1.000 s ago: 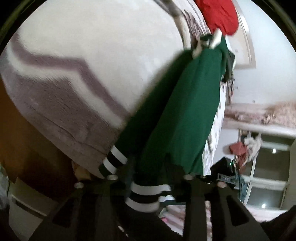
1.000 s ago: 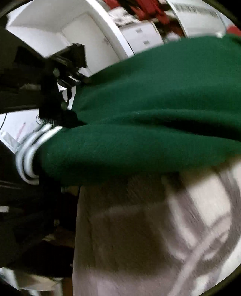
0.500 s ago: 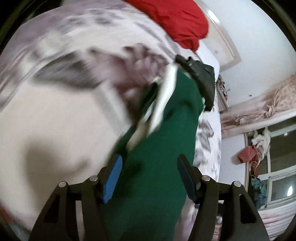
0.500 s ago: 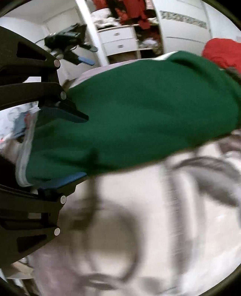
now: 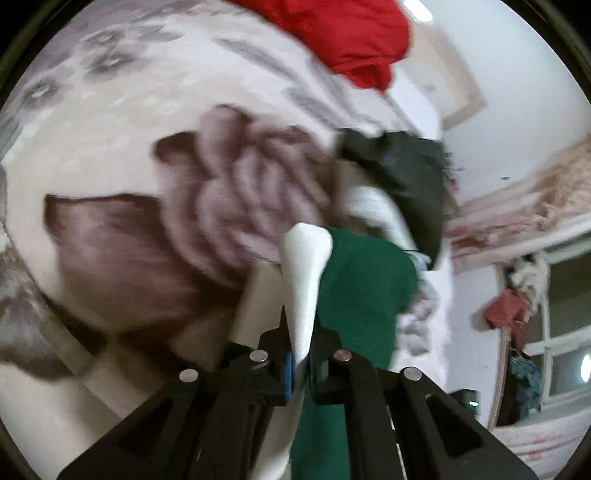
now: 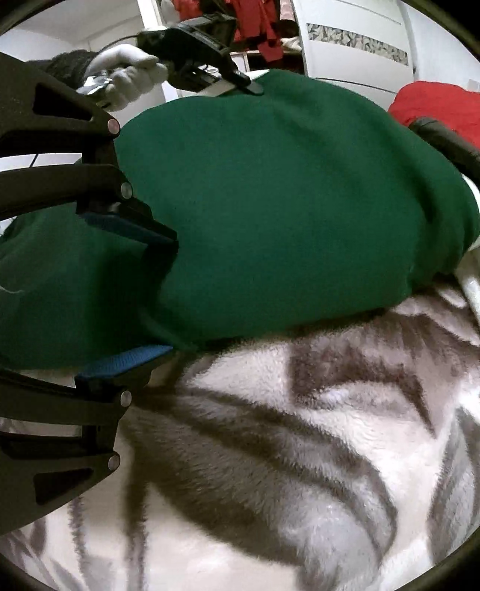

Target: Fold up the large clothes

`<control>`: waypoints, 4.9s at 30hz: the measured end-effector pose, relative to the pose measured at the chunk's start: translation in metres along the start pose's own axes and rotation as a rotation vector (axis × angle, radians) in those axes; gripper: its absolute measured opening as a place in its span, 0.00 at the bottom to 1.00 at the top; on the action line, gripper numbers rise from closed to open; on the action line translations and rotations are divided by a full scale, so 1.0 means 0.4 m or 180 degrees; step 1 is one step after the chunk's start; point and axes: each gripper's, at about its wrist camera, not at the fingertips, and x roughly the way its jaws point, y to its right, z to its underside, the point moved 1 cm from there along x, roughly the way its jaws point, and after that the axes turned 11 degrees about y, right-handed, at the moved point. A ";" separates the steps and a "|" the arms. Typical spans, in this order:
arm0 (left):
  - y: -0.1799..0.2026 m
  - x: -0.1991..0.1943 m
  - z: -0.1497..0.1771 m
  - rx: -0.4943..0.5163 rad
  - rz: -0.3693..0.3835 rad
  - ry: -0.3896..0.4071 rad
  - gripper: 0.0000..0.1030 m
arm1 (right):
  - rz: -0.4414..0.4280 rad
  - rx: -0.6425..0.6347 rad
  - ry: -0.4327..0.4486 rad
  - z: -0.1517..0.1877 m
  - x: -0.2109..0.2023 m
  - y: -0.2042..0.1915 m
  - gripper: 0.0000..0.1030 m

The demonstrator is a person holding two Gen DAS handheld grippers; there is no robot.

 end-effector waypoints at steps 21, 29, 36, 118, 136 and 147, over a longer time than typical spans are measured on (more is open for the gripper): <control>-0.161 -0.040 0.023 -0.0857 0.0054 0.0071 0.58 | 0.0385 -0.0485 -0.0034 -0.616 0.199 -0.183 0.56; -0.104 -0.067 0.176 -0.0553 0.0038 -0.0067 0.49 | 0.0386 -0.0653 0.0103 -0.553 0.098 -0.183 0.59; -0.108 -0.084 0.139 -0.0318 0.0278 0.0035 0.06 | 0.0098 -0.0083 0.0365 -0.370 -0.076 -0.078 0.58; -0.197 -0.418 0.911 -0.0657 0.0485 -0.0531 0.33 | -0.1146 0.0499 -0.0835 0.916 -0.001 0.311 0.33; 0.064 -0.544 0.486 -0.0653 0.1406 0.0391 0.22 | -0.1658 0.0525 -0.0140 0.604 -0.543 0.069 0.28; 0.088 -0.217 0.067 -0.0374 0.1311 0.0465 0.22 | -0.1307 0.0343 0.0451 -0.047 -0.405 -0.209 0.28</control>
